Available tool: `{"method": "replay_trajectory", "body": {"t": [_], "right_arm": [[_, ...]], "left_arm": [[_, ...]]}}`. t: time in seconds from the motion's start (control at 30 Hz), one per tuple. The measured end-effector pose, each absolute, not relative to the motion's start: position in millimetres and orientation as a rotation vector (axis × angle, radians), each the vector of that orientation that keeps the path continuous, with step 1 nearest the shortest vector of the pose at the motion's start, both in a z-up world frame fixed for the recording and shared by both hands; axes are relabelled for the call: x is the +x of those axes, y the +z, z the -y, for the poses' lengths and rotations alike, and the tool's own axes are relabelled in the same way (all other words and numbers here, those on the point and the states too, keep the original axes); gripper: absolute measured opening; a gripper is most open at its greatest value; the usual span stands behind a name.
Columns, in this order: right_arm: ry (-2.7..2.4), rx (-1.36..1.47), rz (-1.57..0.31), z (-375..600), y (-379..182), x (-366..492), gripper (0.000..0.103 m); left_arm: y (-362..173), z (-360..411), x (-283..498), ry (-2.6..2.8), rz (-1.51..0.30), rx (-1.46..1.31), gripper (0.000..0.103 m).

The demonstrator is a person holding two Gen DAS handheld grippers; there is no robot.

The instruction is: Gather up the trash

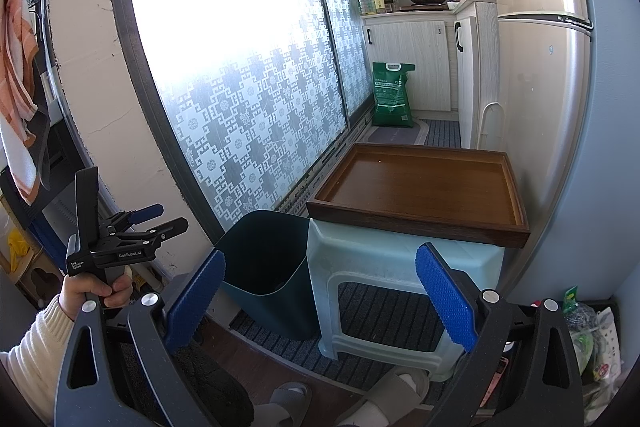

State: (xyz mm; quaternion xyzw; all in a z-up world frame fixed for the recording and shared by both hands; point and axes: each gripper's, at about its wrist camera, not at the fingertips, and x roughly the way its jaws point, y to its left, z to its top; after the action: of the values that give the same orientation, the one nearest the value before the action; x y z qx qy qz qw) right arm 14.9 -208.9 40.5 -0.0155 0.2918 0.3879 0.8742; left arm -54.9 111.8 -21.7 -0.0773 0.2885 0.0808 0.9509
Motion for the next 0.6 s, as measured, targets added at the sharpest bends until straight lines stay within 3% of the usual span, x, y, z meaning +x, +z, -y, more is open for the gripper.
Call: {"method": "replay_trajectory", "body": {"t": [0.6], "right_arm": [[0.81, -0.032, -0.61, 209.1, 40.9, 15.1, 0.097]], "left_arm": [[-23.1, -112.9, -54.6, 0.16, -0.59, -0.157, 0.1]]}}
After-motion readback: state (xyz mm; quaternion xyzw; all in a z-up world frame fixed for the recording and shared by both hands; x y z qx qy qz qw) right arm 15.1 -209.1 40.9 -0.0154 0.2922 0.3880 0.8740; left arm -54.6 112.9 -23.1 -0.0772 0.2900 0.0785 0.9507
